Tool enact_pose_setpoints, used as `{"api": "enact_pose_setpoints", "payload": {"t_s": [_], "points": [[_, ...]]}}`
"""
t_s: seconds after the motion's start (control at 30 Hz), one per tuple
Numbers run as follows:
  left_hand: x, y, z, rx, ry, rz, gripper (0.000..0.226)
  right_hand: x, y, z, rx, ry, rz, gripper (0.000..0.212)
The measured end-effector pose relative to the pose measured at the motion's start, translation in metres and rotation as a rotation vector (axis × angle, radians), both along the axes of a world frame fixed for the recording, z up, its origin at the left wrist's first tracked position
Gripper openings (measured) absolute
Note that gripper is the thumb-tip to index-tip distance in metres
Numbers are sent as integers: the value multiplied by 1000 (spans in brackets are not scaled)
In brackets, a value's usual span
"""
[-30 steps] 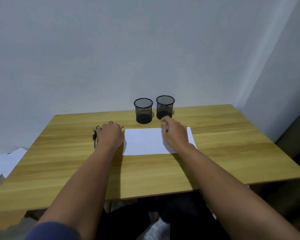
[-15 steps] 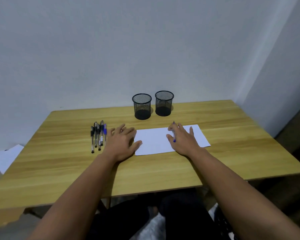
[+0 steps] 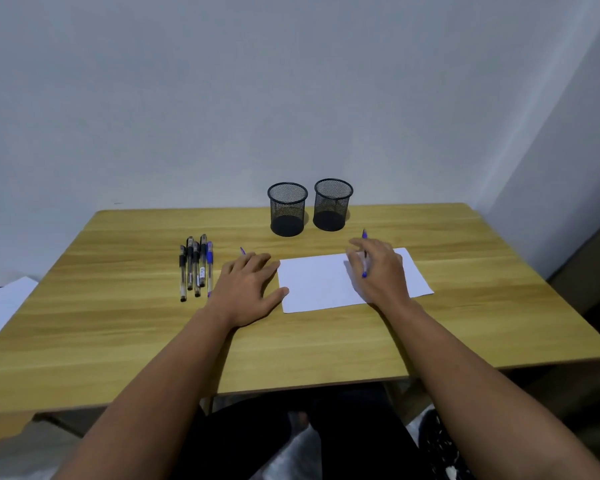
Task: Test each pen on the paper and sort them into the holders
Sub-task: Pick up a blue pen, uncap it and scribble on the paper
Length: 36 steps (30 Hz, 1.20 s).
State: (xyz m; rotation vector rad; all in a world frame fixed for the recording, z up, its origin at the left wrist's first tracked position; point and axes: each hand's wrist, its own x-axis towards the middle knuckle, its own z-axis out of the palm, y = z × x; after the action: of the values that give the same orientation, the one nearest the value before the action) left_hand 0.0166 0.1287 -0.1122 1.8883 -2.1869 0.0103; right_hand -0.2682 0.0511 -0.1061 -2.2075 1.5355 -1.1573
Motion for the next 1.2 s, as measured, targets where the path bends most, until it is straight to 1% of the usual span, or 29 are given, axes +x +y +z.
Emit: {"api": "enact_pose_setpoints", "payload": {"t_s": [0.03,0.07,0.13,0.23,0.33,0.37,0.43,0.53,0.57,0.67,0.7,0.83,1.03,1.2], "points": [[1,0,-1,-7,5,0,78,9,2,4,-10,-146,17,38],[1,-1,-2,-11,10,0,77,20,2,8,32,-305,58,38],[2,-1,-4,-17,22,-1,76,48,1,20,200,-560,146,35],[3,-3,-7,-24,47,-1,75,87,-8,27,424,-752,205,23],[3,-4,-8,-30,58,3,73,116,-17,21,511,-854,235,31],[3,-4,-8,-35,66,3,73,121,-20,17,539,-862,244,32],[3,-4,-8,-48,80,-1,71,125,-24,9,584,-842,248,26],[3,-3,-7,-54,94,6,71,123,-28,0,615,-749,230,22],[3,-3,-6,-55,99,11,71,123,-29,-3,605,-723,239,24],[1,-2,-4,-56,97,15,73,123,-28,-6,516,-685,281,45],[0,-2,-3,-57,101,13,73,123,-27,-6,510,-693,283,48],[-1,-4,4,-69,105,10,72,120,-30,-4,526,-717,288,42],[2,3,-7,-40,105,24,73,124,-24,-15,567,-649,280,40],[3,-1,-1,-34,99,30,73,126,-29,-12,544,-606,293,37]]}}
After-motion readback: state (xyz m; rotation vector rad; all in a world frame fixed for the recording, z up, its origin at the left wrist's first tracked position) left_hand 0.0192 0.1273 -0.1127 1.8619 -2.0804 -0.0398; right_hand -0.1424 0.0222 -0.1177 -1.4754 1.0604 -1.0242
